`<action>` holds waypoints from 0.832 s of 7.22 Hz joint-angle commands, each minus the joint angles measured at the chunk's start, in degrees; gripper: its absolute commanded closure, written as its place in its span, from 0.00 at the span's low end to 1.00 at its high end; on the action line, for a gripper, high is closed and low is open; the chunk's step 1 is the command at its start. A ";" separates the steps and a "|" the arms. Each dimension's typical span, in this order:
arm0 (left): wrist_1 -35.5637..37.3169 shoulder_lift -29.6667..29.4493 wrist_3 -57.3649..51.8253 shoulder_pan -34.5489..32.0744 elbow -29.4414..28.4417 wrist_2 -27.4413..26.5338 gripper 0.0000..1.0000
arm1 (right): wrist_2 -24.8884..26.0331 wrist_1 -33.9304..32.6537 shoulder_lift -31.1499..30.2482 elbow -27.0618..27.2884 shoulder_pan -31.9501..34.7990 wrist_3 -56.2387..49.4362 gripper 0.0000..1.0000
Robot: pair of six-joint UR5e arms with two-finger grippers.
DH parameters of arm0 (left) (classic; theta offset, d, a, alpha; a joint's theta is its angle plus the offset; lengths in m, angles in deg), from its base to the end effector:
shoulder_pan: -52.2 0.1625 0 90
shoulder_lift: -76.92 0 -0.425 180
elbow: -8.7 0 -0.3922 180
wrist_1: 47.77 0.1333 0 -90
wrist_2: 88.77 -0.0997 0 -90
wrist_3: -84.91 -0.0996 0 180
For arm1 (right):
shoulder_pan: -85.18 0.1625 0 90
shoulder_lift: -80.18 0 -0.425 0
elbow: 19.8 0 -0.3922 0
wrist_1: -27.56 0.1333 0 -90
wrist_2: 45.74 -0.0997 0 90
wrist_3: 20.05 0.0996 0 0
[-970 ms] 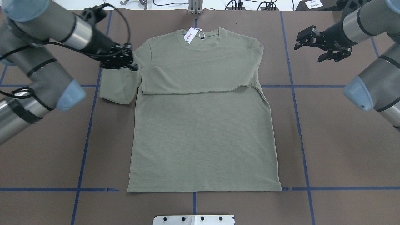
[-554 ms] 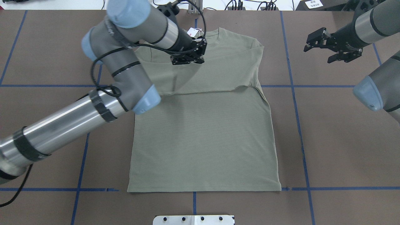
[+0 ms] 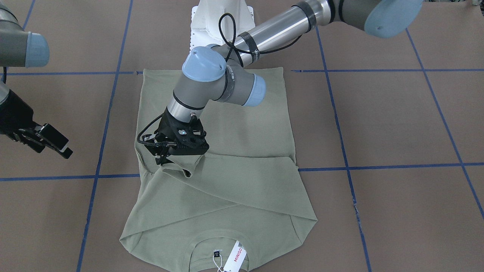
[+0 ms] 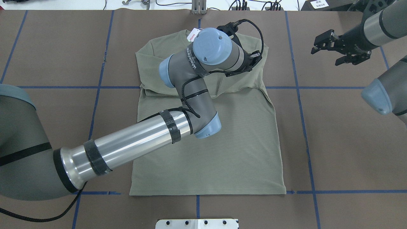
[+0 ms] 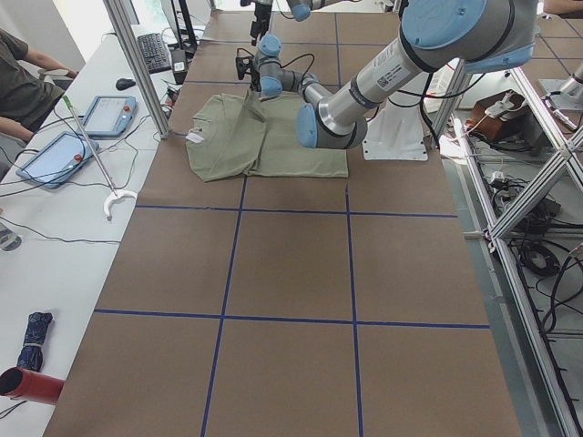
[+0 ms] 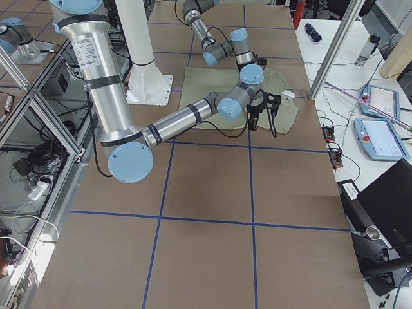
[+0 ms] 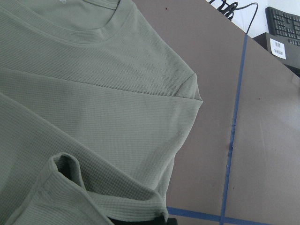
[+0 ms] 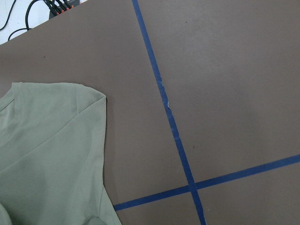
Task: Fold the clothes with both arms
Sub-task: 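Grasp the other sleeve cuff with the left gripper and fold it across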
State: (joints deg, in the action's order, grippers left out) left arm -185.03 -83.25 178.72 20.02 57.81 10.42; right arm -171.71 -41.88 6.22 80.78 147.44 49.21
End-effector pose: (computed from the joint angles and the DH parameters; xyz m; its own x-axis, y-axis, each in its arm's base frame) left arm 0.6660 -0.5578 0.0408 0.1704 -0.1847 -0.9679 0.4065 0.9080 -0.1017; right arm -0.2107 -0.5614 0.3769 0.4785 0.2942 0.8273 -0.3703 0.9219 -0.1136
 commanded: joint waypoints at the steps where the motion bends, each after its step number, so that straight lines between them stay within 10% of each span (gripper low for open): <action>1: -3.96 -3.65 0.06 0.80 -6.82 -2.68 0.94 | -0.06 0.00 -0.12 0.58 -0.03 0.00 0.00; 4: -5.57 -4.71 2.76 0.89 -8.34 -4.27 0.35 | 0.03 0.00 -0.12 1.11 -0.03 0.17 0.00; 6: 5.59 1.65 3.31 0.54 7.98 -1.04 0.31 | 0.90 0.00 -0.21 1.28 -1.95 0.87 0.00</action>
State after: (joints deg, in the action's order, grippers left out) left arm -187.11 -86.13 181.90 20.71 55.53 7.47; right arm -171.28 -41.88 6.00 81.79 146.83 49.55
